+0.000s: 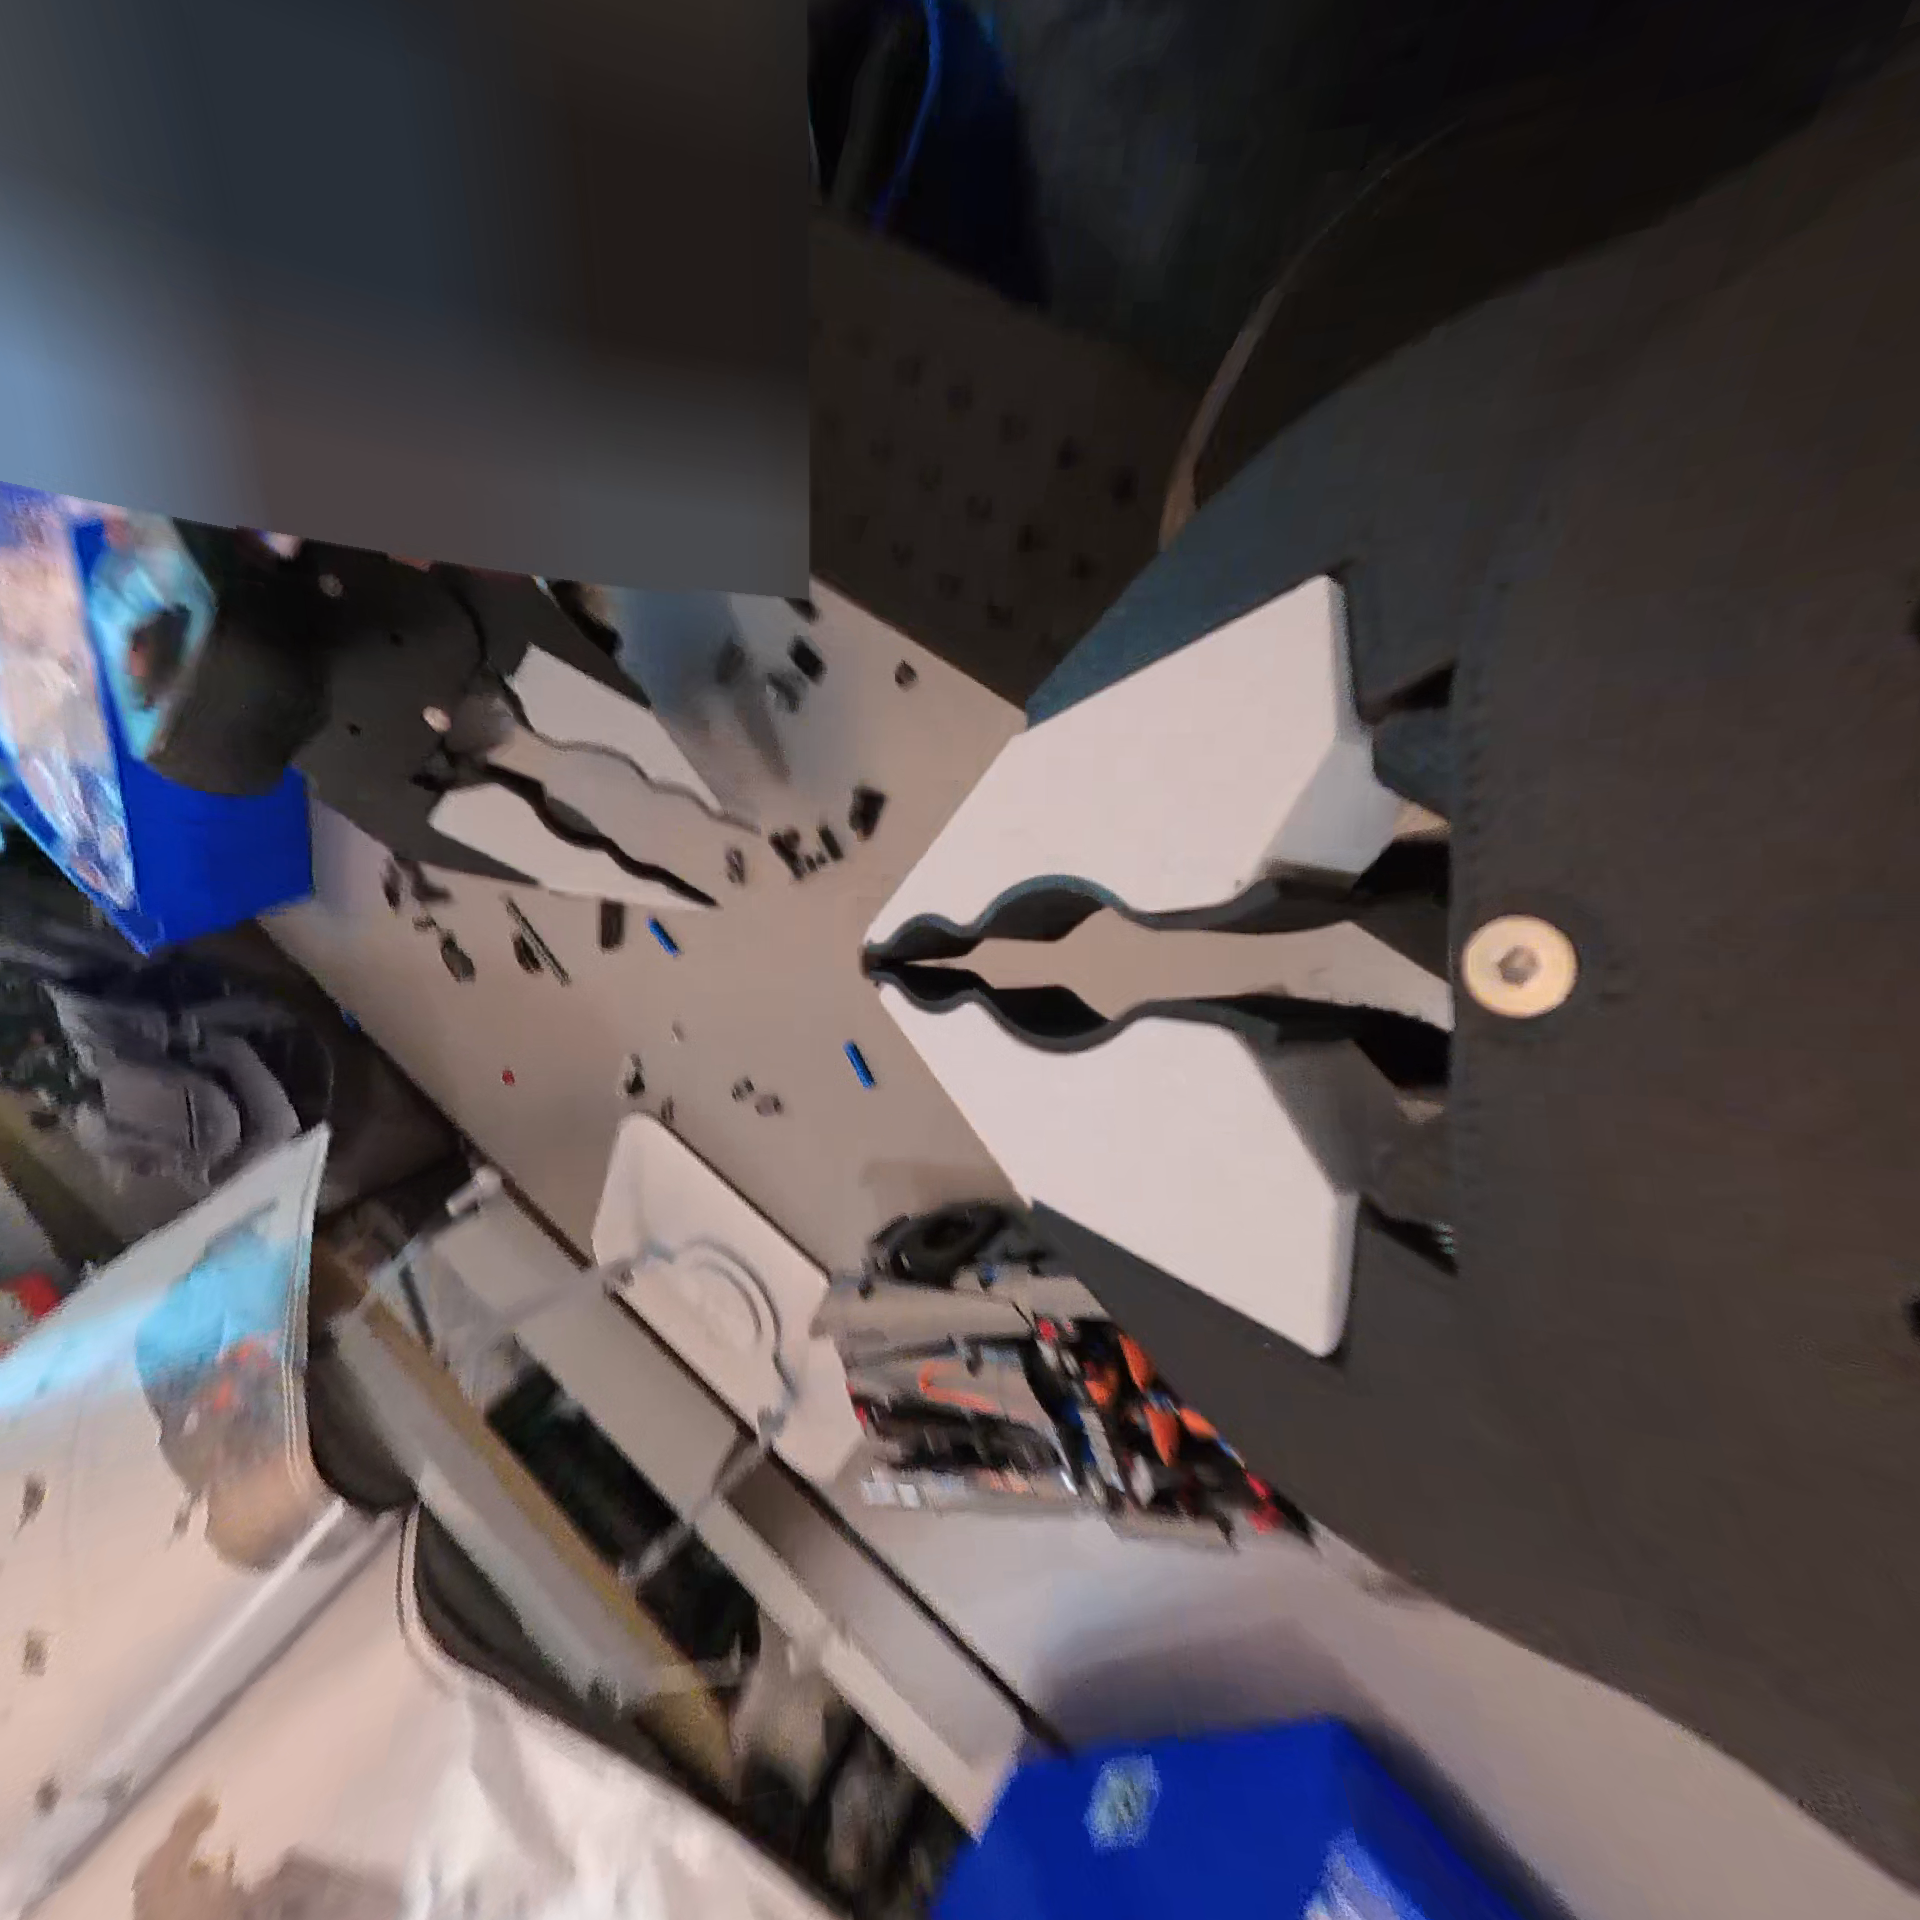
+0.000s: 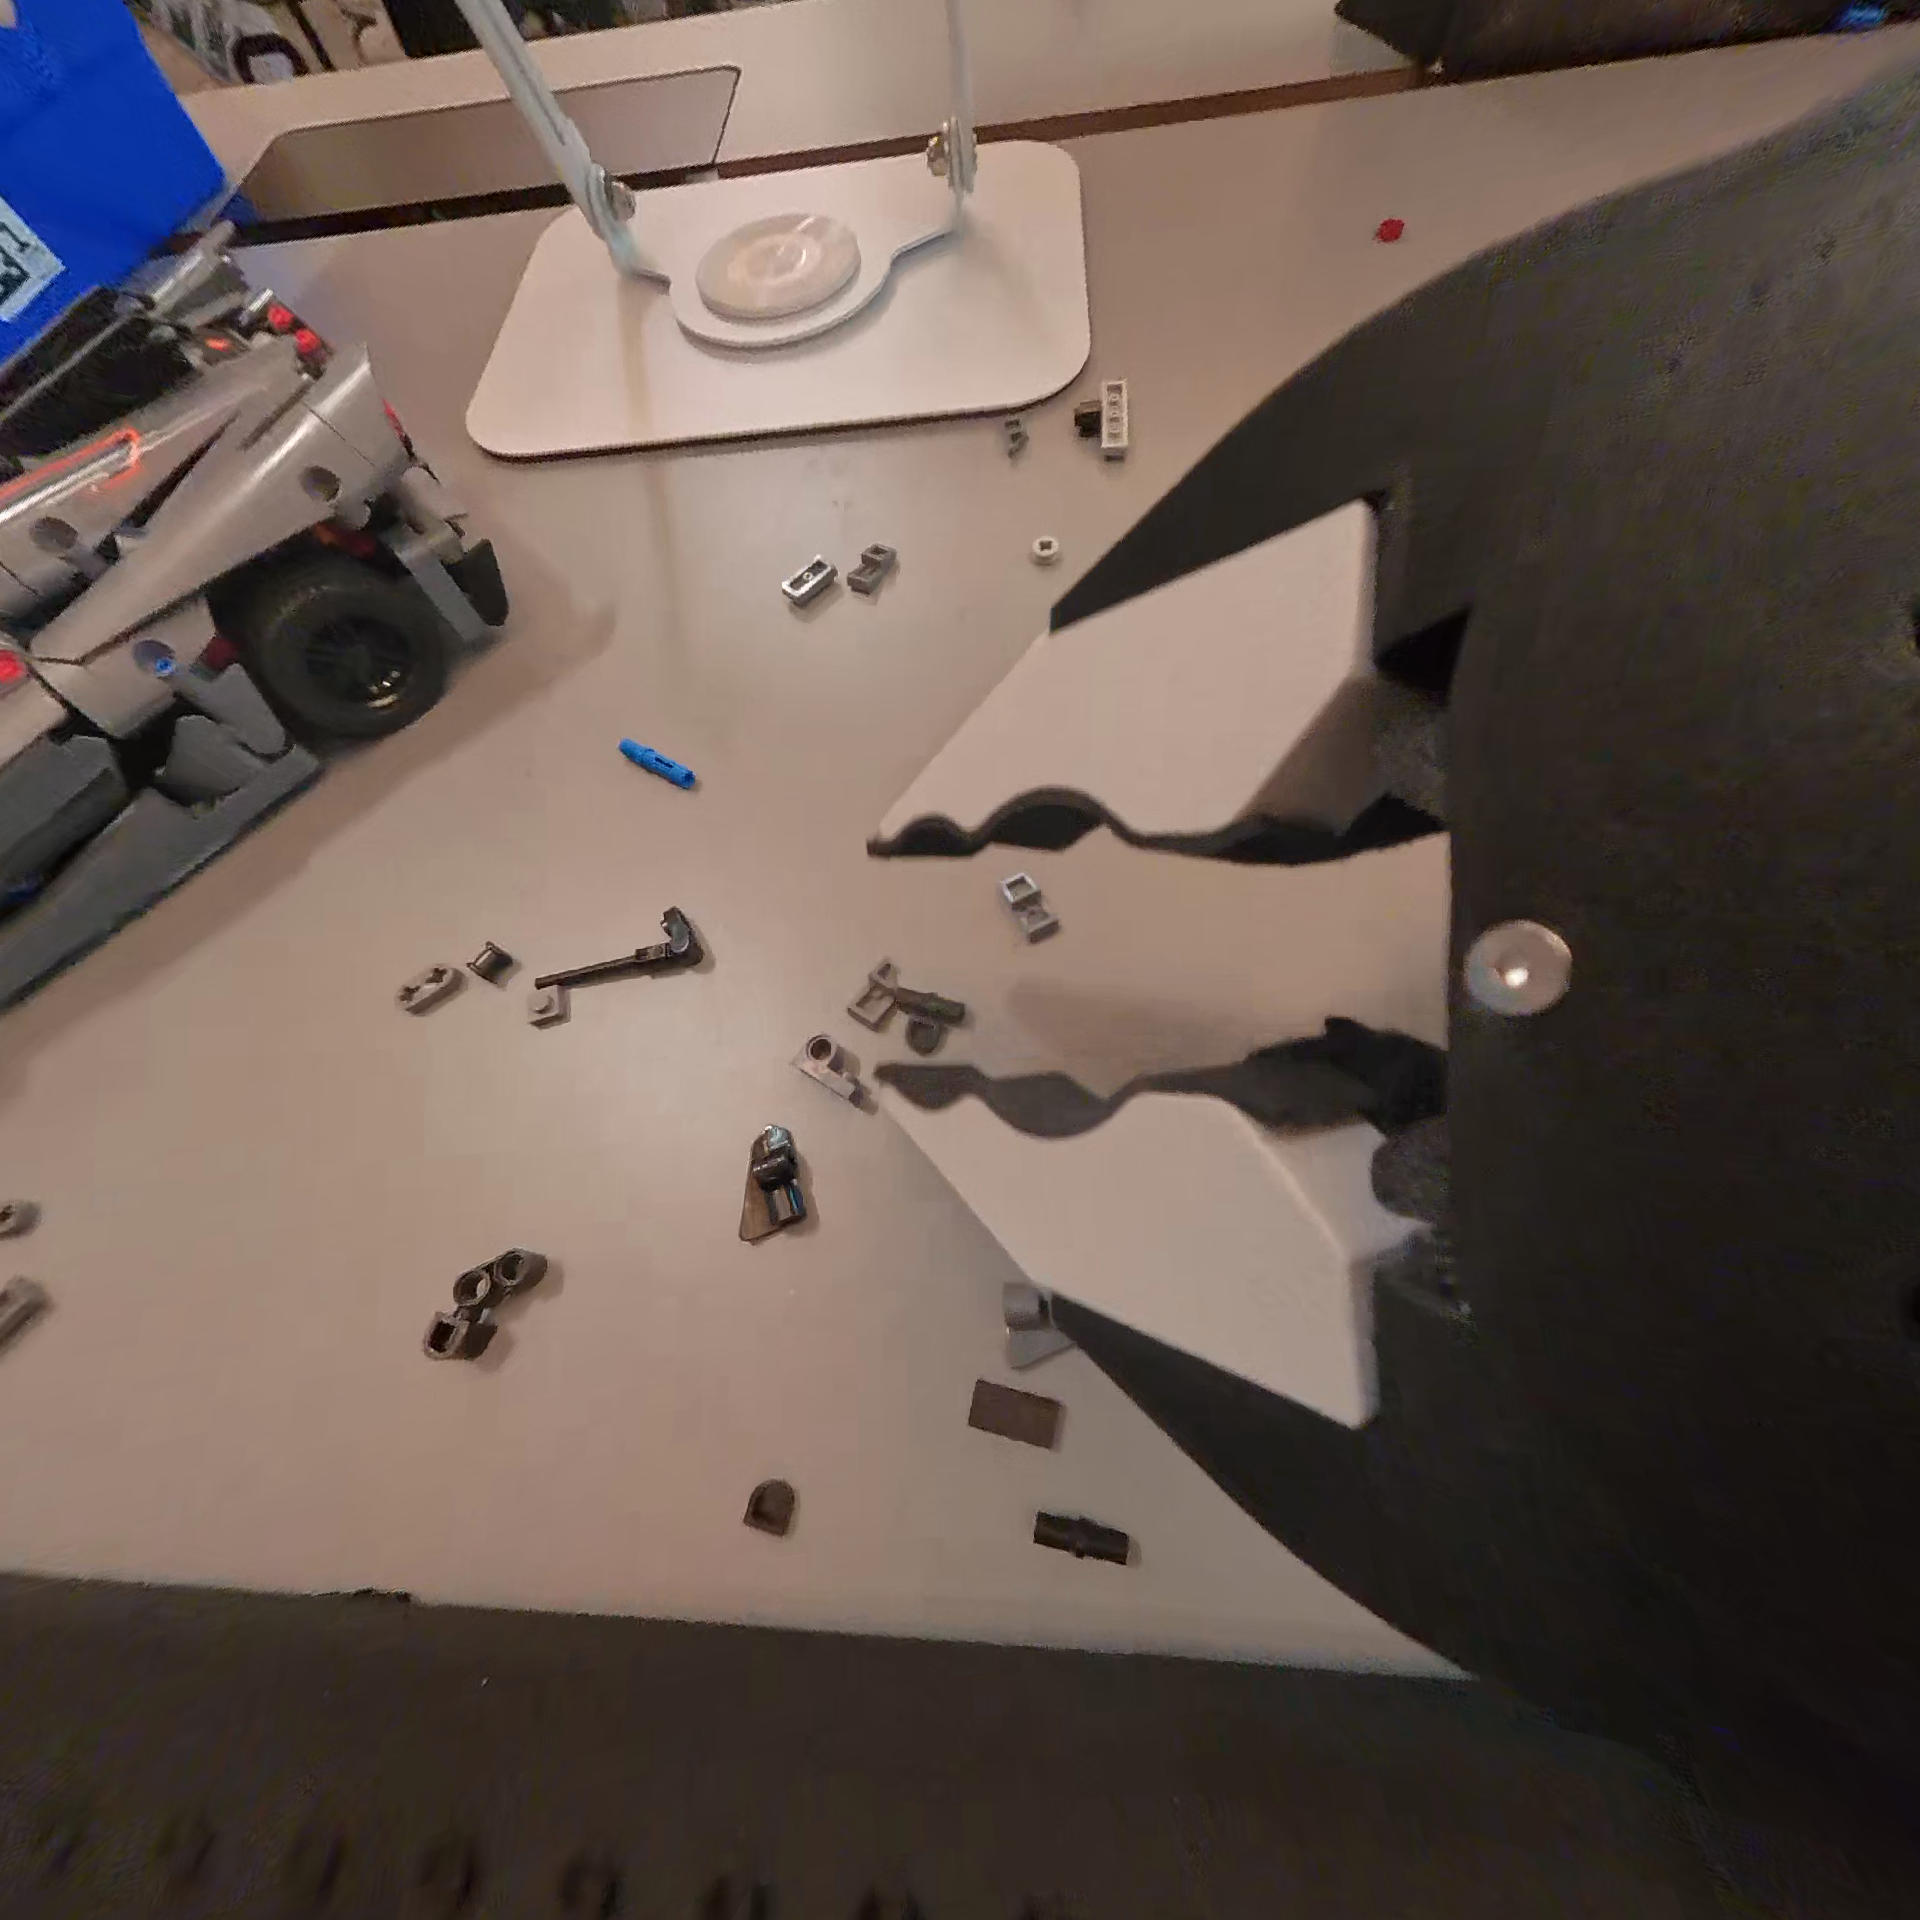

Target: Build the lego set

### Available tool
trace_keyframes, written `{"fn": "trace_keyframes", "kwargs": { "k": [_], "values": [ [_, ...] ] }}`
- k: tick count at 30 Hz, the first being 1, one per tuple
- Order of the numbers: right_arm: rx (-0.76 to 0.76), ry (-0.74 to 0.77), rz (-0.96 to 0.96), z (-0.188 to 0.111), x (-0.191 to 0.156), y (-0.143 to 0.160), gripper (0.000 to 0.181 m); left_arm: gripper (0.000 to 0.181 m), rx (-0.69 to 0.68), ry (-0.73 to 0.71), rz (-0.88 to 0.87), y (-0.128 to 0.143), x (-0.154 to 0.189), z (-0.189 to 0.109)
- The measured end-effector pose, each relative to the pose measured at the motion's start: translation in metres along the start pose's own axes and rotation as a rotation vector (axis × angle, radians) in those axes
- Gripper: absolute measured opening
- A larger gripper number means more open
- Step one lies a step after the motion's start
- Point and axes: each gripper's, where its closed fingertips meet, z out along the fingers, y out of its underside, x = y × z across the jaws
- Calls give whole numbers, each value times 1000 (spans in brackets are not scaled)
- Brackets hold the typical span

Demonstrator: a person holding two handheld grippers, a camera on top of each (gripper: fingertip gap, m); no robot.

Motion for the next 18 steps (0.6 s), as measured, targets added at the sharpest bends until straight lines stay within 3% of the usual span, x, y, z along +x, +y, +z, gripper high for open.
{"fn": "trace_keyframes", "kwargs": {
  "k": [2,6,10,15,18],
  "values": [
    [-16,20,18,4,-1,3,60,0,-13,-166,87,8,-2,-6],
    [-53,46,49,8,-2,16,85,11,-51,-309,155,28,1,6],
    [-19,77,2,9,8,17,73,7,-4,-500,179,26,-16,-4],
    [-4,10,86,22,7,11,82,4,-36,-593,186,29,-34,-6],
    [3,56,74,19,11,11,85,4,32,-668,138,21,-44,-29]
  ]
}}
